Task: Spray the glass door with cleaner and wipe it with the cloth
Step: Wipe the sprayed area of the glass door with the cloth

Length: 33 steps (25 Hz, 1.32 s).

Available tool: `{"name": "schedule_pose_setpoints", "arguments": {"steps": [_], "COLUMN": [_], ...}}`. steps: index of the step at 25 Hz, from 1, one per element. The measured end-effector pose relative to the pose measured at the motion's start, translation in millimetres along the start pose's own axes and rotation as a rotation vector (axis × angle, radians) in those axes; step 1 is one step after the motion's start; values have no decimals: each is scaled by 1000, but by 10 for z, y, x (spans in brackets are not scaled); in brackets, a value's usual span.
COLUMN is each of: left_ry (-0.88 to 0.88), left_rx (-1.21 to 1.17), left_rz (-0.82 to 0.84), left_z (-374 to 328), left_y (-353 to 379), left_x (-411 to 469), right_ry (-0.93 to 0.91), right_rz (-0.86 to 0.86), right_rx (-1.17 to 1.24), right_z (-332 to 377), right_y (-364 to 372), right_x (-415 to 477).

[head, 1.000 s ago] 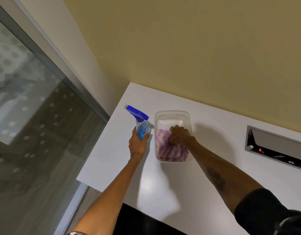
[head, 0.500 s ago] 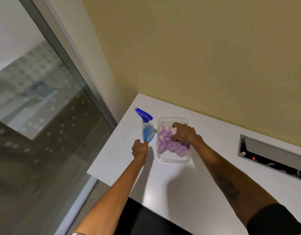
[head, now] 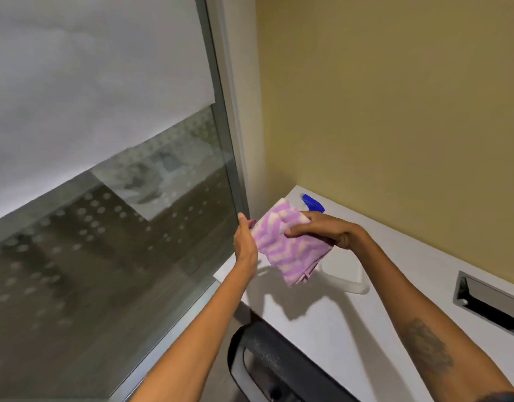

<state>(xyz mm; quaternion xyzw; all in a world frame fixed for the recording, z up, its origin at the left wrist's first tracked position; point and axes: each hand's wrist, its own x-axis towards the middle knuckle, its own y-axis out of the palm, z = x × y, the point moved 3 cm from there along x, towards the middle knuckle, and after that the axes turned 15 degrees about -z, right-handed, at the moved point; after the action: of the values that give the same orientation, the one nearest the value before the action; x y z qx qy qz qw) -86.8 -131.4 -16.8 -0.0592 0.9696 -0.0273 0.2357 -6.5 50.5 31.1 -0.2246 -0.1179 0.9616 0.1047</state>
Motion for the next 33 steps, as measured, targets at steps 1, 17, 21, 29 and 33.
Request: {"name": "schedule_pose_setpoints", "arguments": {"steps": [1,17,21,29,33], "left_ry": [12,350,407,516,599], "left_rx": [-89,-315,-370,-539,-491], "left_rz": [-1,-256,-365,-681,-754], "left_z": [-120,-928,-911,-795,-1053], "left_y": [-245,-5441,-6643,-8612,-9567], "left_x": [-34,-1254,-1500,-1892,-2011], "right_ry": [-16,-264,-290,-170,-228], "right_rz": [-6,313,516,1026,1249], "right_rx": [59,575,542,635,713], "right_z": [118,1845,2097,2552,2992], "right_y": [216,4659,5692,7746,8643], "right_x": [-65,-2085,-2492,-3213,-3702]}}
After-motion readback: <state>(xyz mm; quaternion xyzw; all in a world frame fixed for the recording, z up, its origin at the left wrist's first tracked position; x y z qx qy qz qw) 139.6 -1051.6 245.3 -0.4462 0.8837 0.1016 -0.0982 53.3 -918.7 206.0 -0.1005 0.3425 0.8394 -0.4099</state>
